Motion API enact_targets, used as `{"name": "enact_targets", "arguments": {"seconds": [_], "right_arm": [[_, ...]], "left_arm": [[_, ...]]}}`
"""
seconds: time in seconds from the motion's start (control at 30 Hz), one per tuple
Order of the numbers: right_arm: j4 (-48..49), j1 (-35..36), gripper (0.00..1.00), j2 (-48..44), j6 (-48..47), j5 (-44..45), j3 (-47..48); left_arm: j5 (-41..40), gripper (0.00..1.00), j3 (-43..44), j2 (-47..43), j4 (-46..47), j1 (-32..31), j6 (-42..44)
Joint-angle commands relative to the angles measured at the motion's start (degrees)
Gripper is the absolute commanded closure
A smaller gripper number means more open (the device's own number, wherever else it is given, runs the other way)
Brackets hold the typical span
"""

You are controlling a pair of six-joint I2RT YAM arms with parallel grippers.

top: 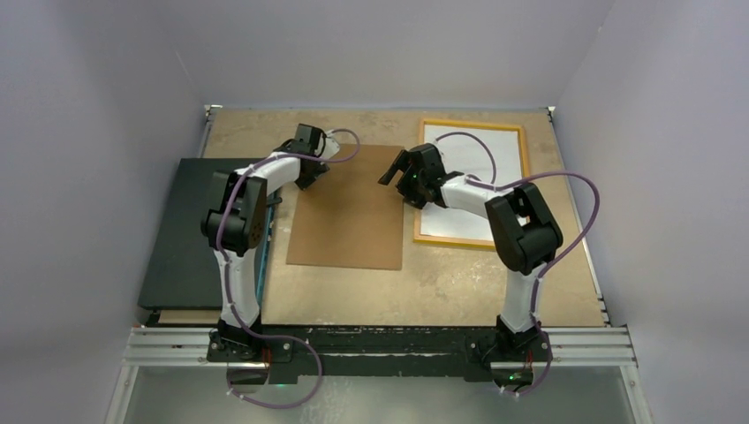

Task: Put the photo into the frame
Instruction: Move the photo frame item to the center of the board.

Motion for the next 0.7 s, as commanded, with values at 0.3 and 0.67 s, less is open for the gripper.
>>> {"name": "enact_targets", "arguments": {"seconds": [0.3,0.67], "right_arm": [[6.6,-0.4,0.02,-10.2,5.9,-8.0,-2.8],[6.7,-3.6,0.02,-16.4,7.6,-7.6,-8.2]], "left_arm": [[19.0,0.30,-1.1,7.5,-3.8,-6.6,-4.6],[20.4,0.32,-0.3,8.6,-4.3,-9.4,-5.8]]}}
